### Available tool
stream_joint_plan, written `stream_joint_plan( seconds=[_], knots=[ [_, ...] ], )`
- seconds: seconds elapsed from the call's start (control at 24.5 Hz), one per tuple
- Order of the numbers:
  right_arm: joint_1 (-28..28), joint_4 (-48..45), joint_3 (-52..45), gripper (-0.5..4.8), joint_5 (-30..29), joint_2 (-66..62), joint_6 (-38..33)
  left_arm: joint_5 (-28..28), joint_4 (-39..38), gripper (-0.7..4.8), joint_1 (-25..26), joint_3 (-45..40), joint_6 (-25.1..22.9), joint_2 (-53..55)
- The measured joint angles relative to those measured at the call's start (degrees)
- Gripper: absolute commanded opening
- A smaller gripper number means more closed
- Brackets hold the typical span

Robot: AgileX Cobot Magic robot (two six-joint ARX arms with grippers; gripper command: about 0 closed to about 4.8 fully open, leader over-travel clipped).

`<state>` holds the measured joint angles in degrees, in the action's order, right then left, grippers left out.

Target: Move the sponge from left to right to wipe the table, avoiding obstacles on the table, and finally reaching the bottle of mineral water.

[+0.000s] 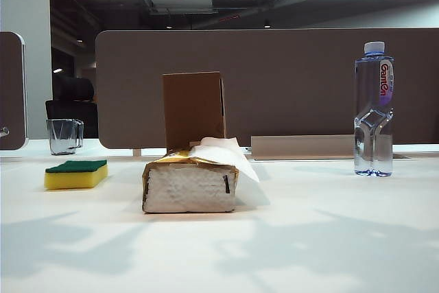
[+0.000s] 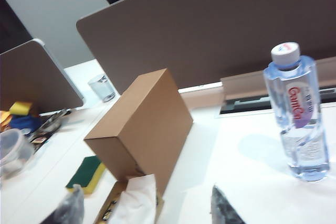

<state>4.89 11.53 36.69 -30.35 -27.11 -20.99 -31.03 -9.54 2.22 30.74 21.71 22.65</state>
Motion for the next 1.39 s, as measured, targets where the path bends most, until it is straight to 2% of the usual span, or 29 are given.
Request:
stream_joint_plan(
  seconds=[0.16, 0.29, 0.45, 0.61, 0.94, 1.1, 1.39],
  knots=[
    [-0.02, 0.57, 0.85, 3.11, -4.52, -2.6, -0.31, -3.28, 0.26, 4.79, 0.02, 4.48, -0.46, 13.53],
    [-0.02, 1.66, 0.85, 3.11, -9.38, -4.0, -1.46, -3.39, -0.09, 4.79, 0.02, 7.52, -3.82, 25.18],
    [-0.02, 2.82, 0.85, 3.11, -10.56, -4.24, -1.55, -3.28, 1.11, 4.79, 0.92, 10.82, -7.58, 38.56],
    [-1.2, 2.95, 0.85, 3.11, -12.83, -4.26, -2.6, -2.84, 2.32, 4.79, 2.14, 13.62, -8.74, 48.85],
    [-4.31, 2.97, 0.85, 3.11, -13.05, -5.44, -2.97, -1.01, 2.91, 4.79, 2.49, 22.47, -10.75, 61.55],
    [-4.76, 2.97, 0.85, 3.11, -14.51, -6.58, -3.98, 0.77, 3.1, 4.79, 2.49, 23.93, -13.27, 65.35],
    [-7.45, 3.5, 0.87, 3.11, -17.11, -8.81, -4.76, 1.25, 2.71, 4.79, 2.47, 26.14, -14.25, 71.56]
  ],
)
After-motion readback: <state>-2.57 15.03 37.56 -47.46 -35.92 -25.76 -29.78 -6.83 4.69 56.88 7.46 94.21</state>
